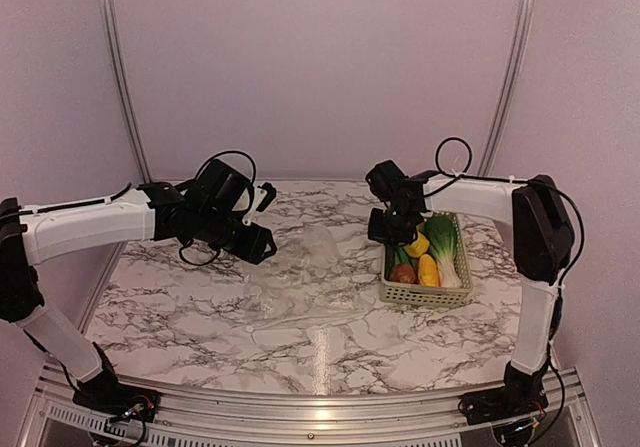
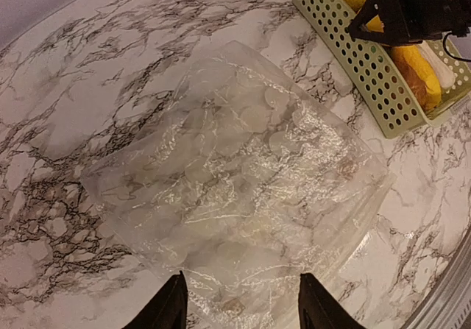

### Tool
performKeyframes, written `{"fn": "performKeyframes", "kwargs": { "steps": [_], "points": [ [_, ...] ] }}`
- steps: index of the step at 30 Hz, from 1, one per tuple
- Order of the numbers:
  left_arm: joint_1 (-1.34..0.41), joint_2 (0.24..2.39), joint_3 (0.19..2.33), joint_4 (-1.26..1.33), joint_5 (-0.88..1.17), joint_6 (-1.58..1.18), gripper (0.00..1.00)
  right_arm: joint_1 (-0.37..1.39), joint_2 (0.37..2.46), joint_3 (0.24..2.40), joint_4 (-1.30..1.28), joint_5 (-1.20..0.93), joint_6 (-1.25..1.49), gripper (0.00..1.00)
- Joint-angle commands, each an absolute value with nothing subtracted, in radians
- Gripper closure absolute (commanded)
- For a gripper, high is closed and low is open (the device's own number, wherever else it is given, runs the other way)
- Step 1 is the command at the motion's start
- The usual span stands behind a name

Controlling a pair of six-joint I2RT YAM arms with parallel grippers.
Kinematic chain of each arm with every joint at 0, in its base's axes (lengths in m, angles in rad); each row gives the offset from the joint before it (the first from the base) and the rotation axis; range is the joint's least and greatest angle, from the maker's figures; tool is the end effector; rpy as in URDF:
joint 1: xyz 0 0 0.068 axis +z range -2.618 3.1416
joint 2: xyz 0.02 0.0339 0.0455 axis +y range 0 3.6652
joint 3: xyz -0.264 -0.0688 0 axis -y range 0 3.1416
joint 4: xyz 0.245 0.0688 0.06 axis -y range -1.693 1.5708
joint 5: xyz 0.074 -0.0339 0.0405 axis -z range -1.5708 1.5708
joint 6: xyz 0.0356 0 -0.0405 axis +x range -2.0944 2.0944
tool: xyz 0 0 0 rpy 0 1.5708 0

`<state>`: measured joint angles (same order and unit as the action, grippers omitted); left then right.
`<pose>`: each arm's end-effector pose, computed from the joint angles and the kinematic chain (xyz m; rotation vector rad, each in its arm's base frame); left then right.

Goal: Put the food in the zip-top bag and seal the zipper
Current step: Move the bin to the center of the board, then pick up the zipper food storage bag at the center of the board.

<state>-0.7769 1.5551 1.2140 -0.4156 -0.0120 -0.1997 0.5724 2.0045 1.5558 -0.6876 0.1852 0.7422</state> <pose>0.2474 -0.2426 0.2768 0.6704 2.2796 -0.4680 0.3596 0.2239 0.2020 0.2822 2.6676 0.1645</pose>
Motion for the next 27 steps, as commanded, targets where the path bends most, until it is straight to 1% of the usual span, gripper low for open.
{"fn": "performKeyframes", "kwargs": {
  "steps": [1,4,5,7,10,13,14,19,27],
  "points": [
    [-0.880,1.502,1.152,-0.436,-0.038,-0.043,0.47,0.648,1.930,1.428,-0.708,0.066,0.832,1.00],
    [-0.956,1.511,1.126,-0.430,-0.069,-0.020,0.50,0.672,1.920,1.373,-0.674,0.015,0.839,1.00],
    [-0.980,1.521,1.123,-0.430,-0.090,-0.011,0.51,0.672,1.921,1.376,-0.676,0.010,0.835,0.94],
    [-1.030,1.562,1.136,-0.449,-0.131,0.017,0.51,0.673,1.908,1.399,-0.693,0.022,0.812,0.78],
    [-1.108,1.638,1.180,-0.485,-0.212,0.073,0.47,0.670,1.863,1.431,-0.719,0.071,0.773,0.57],
    [-1.156,1.715,1.218,-0.500,-0.275,0.117,0.42,0.665,1.819,1.450,-0.733,0.083,0.739,0.47],
    [-1.165,1.741,1.229,-0.499,-0.290,0.132,0.42,0.664,1.806,1.455,-0.733,0.081,0.723,0.44],
    [-1.181,1.847,1.284,-0.487,-0.357,0.165,0.44,0.664,1.746,1.454,-0.691,0.068,0.644,0.38],
    [-1.186,1.985,1.338,-0.452,-0.471,0.235,0.53,0.640,1.727,1.457,-0.707,0.051,0.622,0.39]
  ]
}}
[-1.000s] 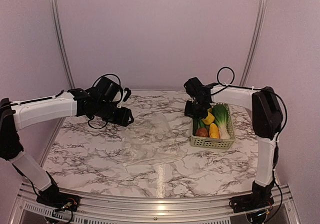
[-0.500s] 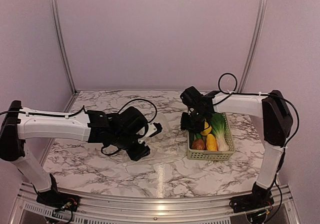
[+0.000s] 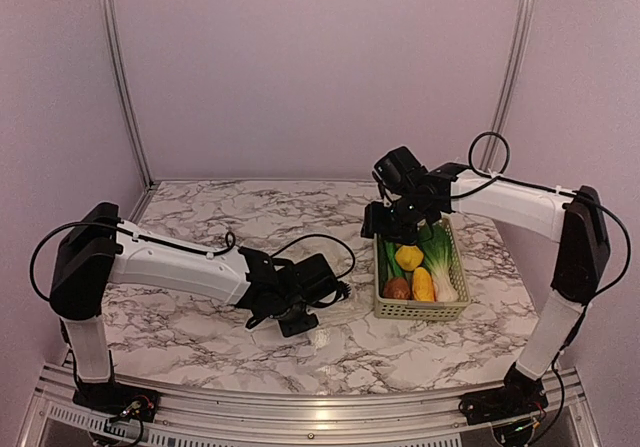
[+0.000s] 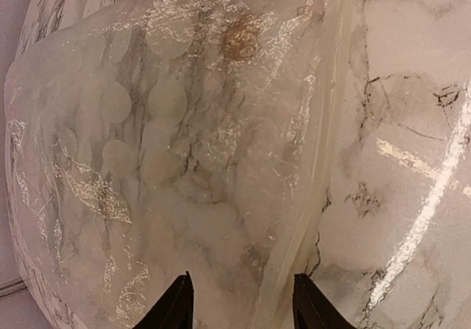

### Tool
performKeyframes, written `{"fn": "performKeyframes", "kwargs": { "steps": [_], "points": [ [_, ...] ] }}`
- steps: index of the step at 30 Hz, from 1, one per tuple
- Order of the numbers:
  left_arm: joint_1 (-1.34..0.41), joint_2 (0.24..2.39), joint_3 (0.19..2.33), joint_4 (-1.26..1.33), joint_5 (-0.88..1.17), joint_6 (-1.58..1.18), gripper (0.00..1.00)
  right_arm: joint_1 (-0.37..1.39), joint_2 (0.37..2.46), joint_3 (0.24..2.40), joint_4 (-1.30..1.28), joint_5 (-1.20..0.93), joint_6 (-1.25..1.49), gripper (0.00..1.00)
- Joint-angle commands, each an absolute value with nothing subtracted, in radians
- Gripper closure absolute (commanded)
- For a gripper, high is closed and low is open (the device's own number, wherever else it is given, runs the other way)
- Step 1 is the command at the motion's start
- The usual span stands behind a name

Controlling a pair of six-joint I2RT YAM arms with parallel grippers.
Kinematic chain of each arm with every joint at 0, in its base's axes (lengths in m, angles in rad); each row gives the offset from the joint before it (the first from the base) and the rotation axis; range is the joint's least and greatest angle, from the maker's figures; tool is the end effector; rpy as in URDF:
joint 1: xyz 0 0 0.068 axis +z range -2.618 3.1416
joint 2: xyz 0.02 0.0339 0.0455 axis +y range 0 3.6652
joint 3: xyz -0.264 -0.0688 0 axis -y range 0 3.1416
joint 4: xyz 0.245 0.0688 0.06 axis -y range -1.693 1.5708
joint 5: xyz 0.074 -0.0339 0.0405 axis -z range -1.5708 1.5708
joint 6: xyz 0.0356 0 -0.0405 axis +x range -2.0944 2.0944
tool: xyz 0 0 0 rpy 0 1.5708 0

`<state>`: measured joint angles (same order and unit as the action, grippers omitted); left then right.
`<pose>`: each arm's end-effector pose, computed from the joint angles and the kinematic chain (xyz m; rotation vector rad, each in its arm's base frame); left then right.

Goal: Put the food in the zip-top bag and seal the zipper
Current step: Pick up the zipper food storage bag at the center of the board, then pick up the fake fruit from the bin.

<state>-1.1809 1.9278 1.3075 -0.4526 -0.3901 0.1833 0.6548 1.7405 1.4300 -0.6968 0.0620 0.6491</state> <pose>0.1636 -0.3626 0.1733 1.4911 2.0369 0.1308 0.2986 0.2264 0.2634 0.0161 2.6291 0.3969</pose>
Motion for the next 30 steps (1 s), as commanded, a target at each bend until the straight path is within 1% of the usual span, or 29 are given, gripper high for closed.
{"fn": "performKeyframes", "kwargs": {
  "steps": [1,6,9,11,14,15,18,22,25,30],
  "points": [
    [-1.184,1.992,1.339,-0.444,-0.469,0.238,0.53,0.637,1.722,1.456,-0.707,0.052,0.621,0.38],
    [-1.184,2.027,1.365,-0.427,-0.477,0.240,0.54,0.614,1.697,1.447,-0.715,0.049,0.614,0.39],
    [-1.181,2.042,1.381,-0.414,-0.543,0.242,0.67,0.605,1.686,1.441,-0.718,0.049,0.602,0.39],
    [-1.179,2.039,1.386,-0.402,-0.576,0.243,0.81,0.603,1.680,1.437,-0.719,0.049,0.590,0.39],
    [-1.169,2.035,1.413,-0.432,-0.590,0.224,0.98,0.593,1.670,1.440,-0.736,0.053,0.562,0.39],
    [-1.162,2.030,1.420,-0.442,-0.591,0.211,1.00,0.586,1.665,1.442,-0.747,0.057,0.553,0.39],
    [-1.131,1.991,1.443,-0.475,-0.574,0.148,1.00,0.567,1.641,1.436,-0.773,0.074,0.514,0.38],
    [-1.073,1.924,1.499,-0.560,-0.486,0.022,1.00,0.535,1.611,1.398,-0.805,0.110,0.462,0.37],
    [-1.045,1.863,1.515,-0.600,-0.435,-0.067,1.00,0.520,1.612,1.371,-0.831,0.150,0.413,0.32],
    [-1.011,1.787,1.521,-0.623,-0.343,-0.162,1.00,0.508,1.656,1.331,-0.856,0.178,0.364,0.29]
  ]
}}
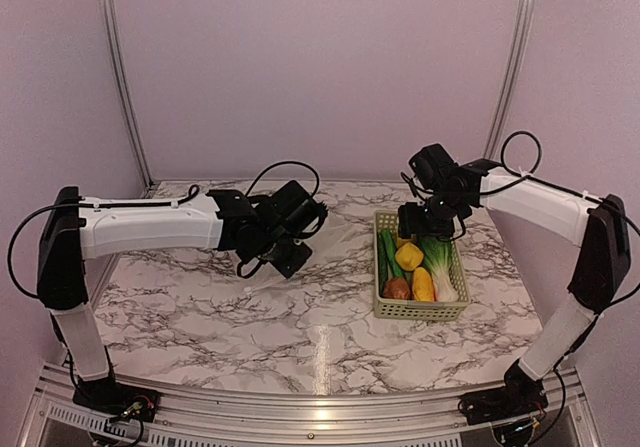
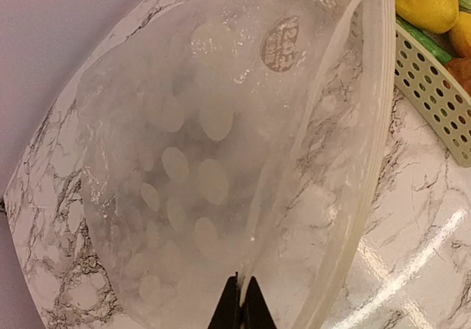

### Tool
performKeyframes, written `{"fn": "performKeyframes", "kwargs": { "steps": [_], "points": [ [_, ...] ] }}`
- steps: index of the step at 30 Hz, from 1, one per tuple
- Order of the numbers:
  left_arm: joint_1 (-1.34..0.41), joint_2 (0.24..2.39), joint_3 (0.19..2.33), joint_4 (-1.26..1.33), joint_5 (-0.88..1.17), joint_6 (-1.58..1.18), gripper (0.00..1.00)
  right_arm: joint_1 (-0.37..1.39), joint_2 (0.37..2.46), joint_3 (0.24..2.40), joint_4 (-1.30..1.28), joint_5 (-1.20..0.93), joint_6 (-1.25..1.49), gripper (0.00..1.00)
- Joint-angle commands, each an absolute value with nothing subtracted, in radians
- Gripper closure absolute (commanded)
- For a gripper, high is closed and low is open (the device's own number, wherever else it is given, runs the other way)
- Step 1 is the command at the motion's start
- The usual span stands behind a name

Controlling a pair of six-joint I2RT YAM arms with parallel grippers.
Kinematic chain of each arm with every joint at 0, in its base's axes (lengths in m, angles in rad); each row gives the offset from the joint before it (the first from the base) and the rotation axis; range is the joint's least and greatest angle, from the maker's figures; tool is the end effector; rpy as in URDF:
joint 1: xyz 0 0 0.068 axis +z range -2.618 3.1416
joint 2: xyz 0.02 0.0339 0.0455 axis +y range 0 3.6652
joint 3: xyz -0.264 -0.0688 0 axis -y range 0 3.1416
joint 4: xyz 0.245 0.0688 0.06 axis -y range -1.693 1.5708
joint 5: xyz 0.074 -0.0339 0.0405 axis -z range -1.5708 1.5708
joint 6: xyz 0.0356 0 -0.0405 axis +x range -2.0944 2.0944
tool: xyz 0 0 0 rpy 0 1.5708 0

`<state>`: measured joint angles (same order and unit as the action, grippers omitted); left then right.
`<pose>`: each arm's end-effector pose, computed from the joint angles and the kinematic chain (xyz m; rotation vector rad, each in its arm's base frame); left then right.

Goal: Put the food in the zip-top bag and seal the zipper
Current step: Pick up the fake fruit from the bin.

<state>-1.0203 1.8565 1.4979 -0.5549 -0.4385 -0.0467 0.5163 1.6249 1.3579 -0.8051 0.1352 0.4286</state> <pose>0.2272 -0.3413 0.2529 0.9469 2.1730 0.0436 0.2969 0.1630 0.2744 -0.0701 2.6332 0.1464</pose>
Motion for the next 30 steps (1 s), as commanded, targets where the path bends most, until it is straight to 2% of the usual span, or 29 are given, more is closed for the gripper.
{"fn": "performKeyframes", "kwargs": {
  "steps": [1,20,27,30],
  "points": [
    [-1.008,1.779,1.525,-0.624,-0.330,-0.169,1.00,0.508,1.667,1.324,-0.855,0.174,0.359,0.29],
    [-0.973,1.752,1.603,-0.644,-0.239,-0.266,1.00,0.458,1.886,1.378,-0.751,0.129,0.328,0.33],
    [-0.967,1.744,1.604,-0.644,-0.227,-0.290,1.00,0.458,1.842,1.391,-0.753,0.136,0.333,0.60],
    [-0.960,1.746,1.605,-0.644,-0.219,-0.304,1.00,0.461,1.769,1.391,-0.781,0.111,0.348,0.66]
  ]
}}
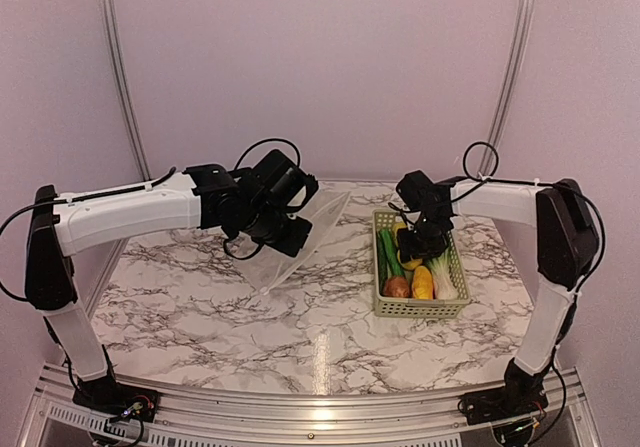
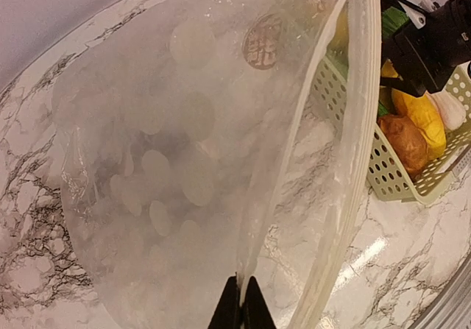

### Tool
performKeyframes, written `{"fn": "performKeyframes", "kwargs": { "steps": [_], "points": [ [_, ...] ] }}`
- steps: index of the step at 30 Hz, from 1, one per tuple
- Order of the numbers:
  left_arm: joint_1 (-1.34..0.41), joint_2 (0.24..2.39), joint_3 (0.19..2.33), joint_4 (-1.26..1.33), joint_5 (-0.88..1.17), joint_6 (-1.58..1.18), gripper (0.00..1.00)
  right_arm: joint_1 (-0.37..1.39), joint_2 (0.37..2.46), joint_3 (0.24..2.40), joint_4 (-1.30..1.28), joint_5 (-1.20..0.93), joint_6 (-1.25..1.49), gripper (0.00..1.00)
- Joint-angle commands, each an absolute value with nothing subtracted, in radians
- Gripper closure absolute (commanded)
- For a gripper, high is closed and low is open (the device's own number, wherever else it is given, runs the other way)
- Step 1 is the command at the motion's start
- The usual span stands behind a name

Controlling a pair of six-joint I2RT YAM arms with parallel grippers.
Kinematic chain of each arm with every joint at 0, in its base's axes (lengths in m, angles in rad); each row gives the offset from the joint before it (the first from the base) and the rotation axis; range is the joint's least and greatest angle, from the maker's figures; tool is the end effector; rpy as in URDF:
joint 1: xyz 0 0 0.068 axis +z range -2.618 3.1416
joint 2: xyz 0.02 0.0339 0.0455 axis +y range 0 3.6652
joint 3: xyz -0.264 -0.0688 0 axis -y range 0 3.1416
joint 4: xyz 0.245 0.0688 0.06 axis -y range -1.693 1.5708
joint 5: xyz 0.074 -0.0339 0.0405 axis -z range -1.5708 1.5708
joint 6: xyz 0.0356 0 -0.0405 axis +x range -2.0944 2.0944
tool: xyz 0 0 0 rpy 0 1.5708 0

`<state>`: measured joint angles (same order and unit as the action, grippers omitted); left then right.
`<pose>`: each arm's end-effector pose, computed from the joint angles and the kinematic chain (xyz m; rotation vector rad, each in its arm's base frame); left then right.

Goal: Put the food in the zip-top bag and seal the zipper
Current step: Pick up the fake fruit from the bin.

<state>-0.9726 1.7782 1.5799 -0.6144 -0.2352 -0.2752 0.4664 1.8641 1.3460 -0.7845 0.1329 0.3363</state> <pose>0.2327 -0.3267 0.3035 0.7068 2.2714 -0.3251 0.3307 0.1612 0.1916 -0.1594 2.8389 -0.0243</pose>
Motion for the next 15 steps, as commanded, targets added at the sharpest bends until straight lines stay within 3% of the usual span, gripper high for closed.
{"fn": "performKeyframes", "kwargs": {
  "steps": [1,9,15],
  "points": [
    [-0.958,1.749,1.605,-0.644,-0.215,-0.308,1.00,0.464,1.741,1.390,-0.791,0.107,0.352,0.67],
    [-0.945,1.806,1.635,-0.632,-0.175,-0.341,1.00,0.562,1.577,1.447,-0.796,-0.049,0.373,0.69],
    [-0.930,1.845,1.681,-0.613,-0.132,-0.373,1.00,0.661,1.518,1.480,-0.607,-0.297,0.412,0.69]
  ]
}}
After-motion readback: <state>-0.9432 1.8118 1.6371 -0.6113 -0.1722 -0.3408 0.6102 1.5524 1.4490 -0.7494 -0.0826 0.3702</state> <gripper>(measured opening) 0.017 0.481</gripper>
